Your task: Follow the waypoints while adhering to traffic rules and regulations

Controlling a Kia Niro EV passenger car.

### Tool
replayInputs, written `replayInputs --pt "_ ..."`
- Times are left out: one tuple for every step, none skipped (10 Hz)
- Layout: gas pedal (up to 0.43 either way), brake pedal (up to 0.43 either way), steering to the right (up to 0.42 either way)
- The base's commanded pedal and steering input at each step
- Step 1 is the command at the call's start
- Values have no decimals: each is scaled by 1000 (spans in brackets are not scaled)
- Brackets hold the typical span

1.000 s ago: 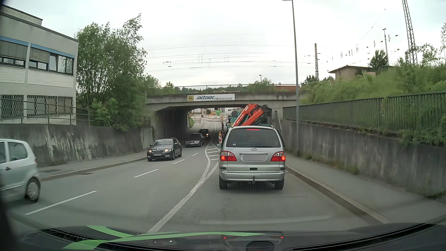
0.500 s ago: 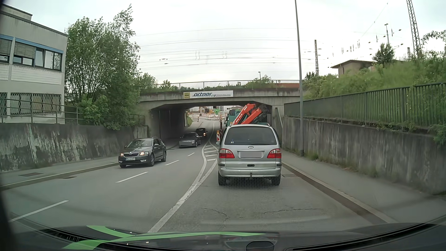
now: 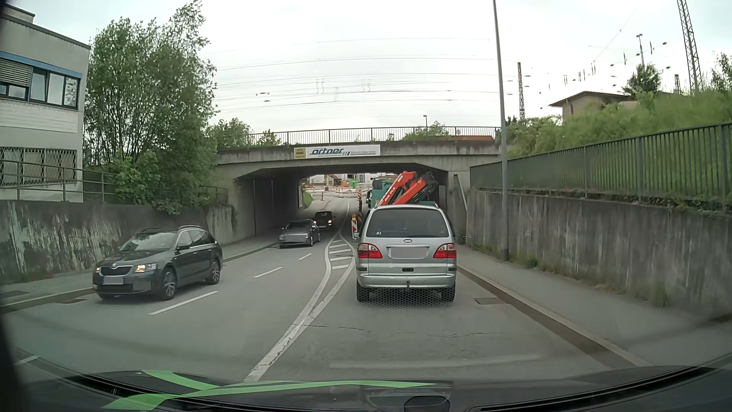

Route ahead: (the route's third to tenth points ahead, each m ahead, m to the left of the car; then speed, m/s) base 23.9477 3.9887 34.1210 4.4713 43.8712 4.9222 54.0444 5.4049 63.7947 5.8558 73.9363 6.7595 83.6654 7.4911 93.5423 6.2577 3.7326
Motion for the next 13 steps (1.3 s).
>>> replayInputs --pt "0 0 6" --pt "0 0 6" --pt "0 0 6" --pt "0 0 6" --pt "0 0 6" --pt "0 0 6" --pt "0 0 6" --pt "0 0 6" --pt "0 0 5" --pt "0 0 5" --pt "0 0 2" --pt "0 0 -1" --pt "0 0 -7"
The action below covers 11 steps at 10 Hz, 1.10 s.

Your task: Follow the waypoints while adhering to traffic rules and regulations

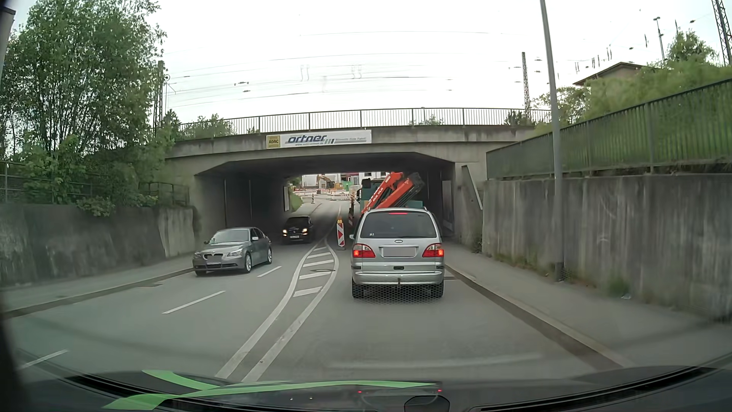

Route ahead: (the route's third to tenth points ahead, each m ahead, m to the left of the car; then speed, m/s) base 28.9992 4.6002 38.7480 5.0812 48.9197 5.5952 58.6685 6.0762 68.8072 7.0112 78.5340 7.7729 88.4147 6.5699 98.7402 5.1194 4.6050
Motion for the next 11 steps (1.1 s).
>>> replayInputs --pt "0 0 -11" --pt "0 0 -12" --pt "0 0 -10" --pt "0 0 -11" --pt "0 0 -10" --pt "0 0 -11" --pt "0 0 -10" --pt "0 0 -10" --pt "0 0 -12" --pt "0 0 -14" --pt "0 0 -16"
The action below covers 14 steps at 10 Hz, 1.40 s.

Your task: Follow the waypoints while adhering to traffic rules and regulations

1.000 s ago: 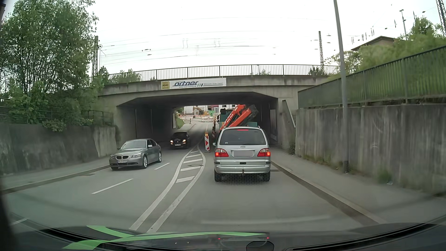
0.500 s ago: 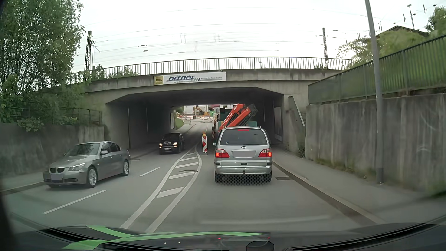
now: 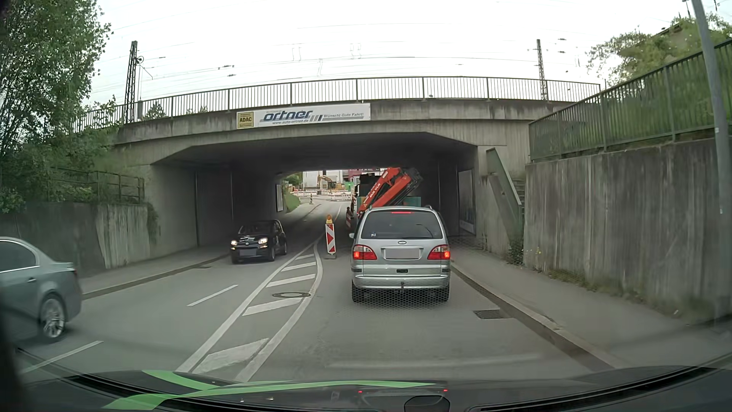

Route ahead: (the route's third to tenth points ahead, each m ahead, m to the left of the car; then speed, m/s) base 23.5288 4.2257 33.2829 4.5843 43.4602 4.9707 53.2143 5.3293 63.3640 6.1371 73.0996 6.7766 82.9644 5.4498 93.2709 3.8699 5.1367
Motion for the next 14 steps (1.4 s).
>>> replayInputs --pt "0 0 -16" --pt "0 18 -16" --pt "0 61 -16" --pt "0 85 -16" --pt "0 91 -16" --pt "0 146 -16" --pt "0 177 -16" --pt "0 201 -16" --pt "0 220 -16" --pt "0 220 -16" --pt "0 226 -16" --pt "0 244 -13" --pt "0 250 -12" --pt "0 262 -12"
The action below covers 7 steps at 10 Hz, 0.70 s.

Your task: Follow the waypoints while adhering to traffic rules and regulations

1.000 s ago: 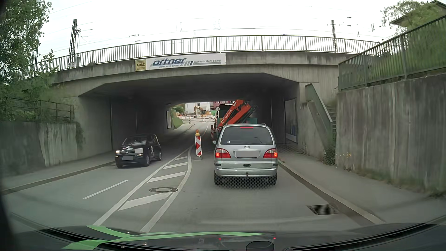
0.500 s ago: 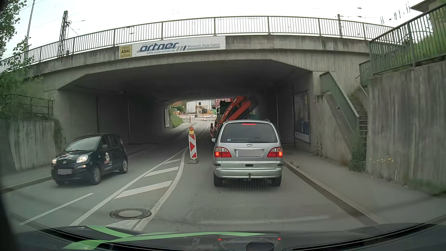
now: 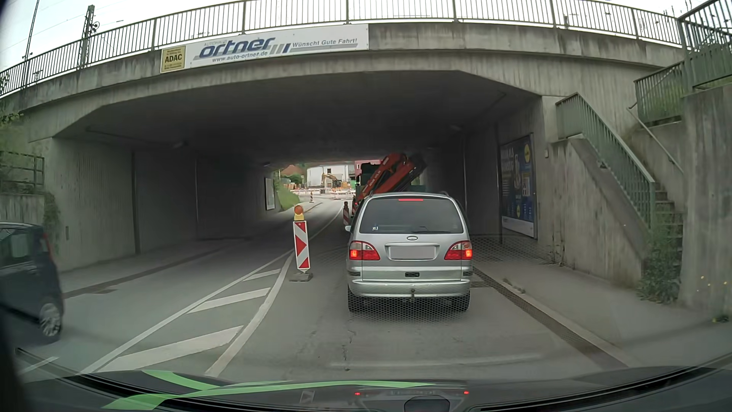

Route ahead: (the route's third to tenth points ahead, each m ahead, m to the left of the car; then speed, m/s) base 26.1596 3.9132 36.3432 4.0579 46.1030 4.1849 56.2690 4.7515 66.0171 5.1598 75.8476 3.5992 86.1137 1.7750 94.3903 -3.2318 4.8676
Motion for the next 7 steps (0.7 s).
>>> replayInputs --pt "0 280 -12" --pt "0 293 -12" --pt "0 299 -11" --pt "0 299 -12" --pt "0 293 -11" --pt "0 293 -11" --pt "0 293 -11"
